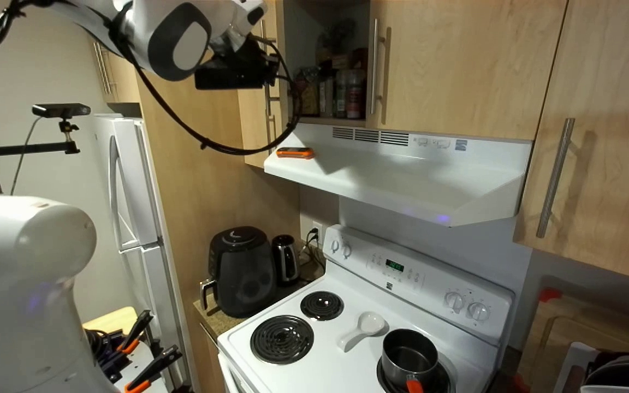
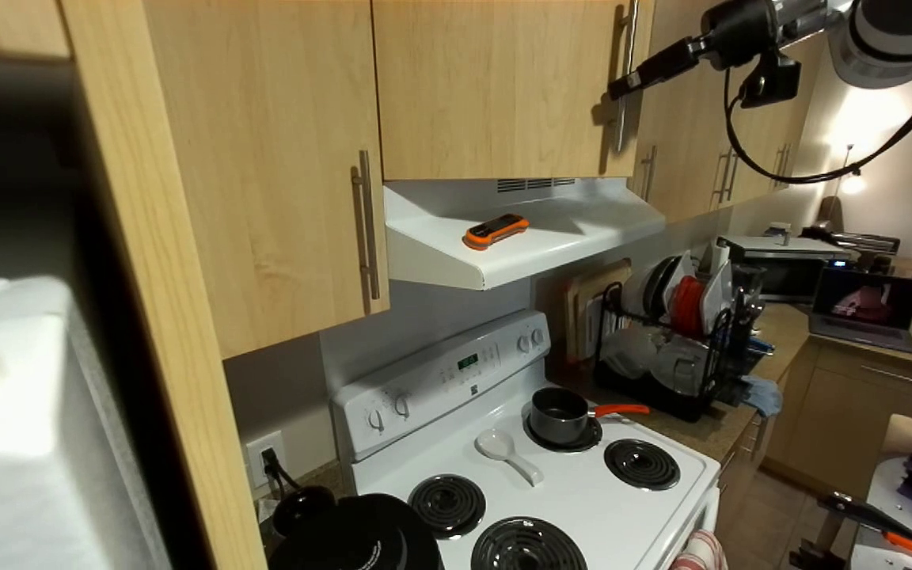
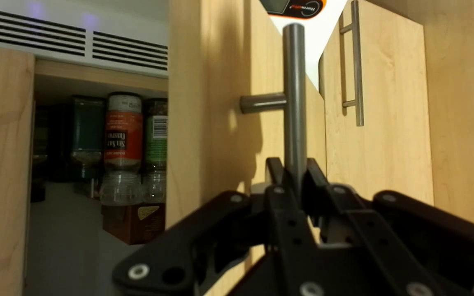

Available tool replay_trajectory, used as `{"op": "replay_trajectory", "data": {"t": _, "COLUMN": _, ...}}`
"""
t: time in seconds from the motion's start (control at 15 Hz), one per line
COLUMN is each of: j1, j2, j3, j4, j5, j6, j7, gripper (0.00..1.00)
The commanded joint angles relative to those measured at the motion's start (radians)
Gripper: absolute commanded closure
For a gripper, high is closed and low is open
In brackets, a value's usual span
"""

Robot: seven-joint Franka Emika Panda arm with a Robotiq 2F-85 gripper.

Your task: Open the left cabinet door

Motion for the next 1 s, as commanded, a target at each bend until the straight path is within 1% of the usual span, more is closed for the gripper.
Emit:
{"op": "replay_trajectory", "data": {"t": 0.0, "j1": -0.071, "j2": 0.001, "j3": 0.213, "j4": -0.042, "j5": -0.004, "j6": -0.001, "j7": 0.112, "gripper": 0.96}}
{"op": "replay_trajectory", "data": {"t": 0.33, "j1": -0.222, "j2": -0.002, "j3": 0.435, "j4": -0.052, "j5": 0.004, "j6": 0.013, "j7": 0.282, "gripper": 0.96}}
{"op": "replay_trajectory", "data": {"t": 0.67, "j1": -0.39, "j2": -0.019, "j3": 0.656, "j4": -0.056, "j5": -0.018, "j6": 0.02, "j7": 0.444, "gripper": 0.96}}
{"op": "replay_trajectory", "data": {"t": 0.93, "j1": -0.499, "j2": -0.048, "j3": 0.817, "j4": -0.047, "j5": -0.038, "j6": 0.021, "j7": 0.556, "gripper": 0.96}}
